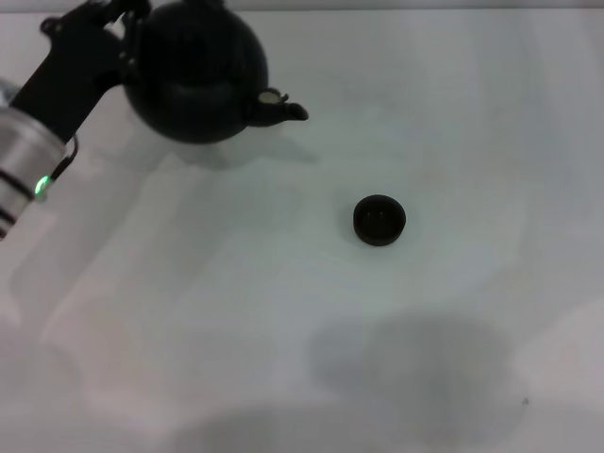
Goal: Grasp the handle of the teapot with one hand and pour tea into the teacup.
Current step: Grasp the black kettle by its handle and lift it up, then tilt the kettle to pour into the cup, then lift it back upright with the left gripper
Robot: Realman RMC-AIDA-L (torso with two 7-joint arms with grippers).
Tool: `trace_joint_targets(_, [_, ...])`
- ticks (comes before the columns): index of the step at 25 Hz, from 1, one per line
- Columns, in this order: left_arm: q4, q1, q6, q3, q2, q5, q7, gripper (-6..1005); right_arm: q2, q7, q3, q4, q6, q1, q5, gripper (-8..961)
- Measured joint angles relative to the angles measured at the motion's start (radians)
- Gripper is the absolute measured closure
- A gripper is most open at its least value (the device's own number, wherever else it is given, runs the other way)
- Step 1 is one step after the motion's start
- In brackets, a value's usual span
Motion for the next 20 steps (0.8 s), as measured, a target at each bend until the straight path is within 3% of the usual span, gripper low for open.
trace_joint_targets(7, [-0.066, -0.086, -0.006, 0.001, -0.006, 0.04, 0.172, 872, 0.0, 0.0, 0.0, 0.0, 0.003, 0.003, 0.0, 109])
trace_joint_targets(20, [-0.163, -0.098, 0.002, 0.0, -0.01, 0.12, 0.376, 878, 0.002, 0.034, -0.001, 0.003, 0.008, 0.001, 0.002, 109])
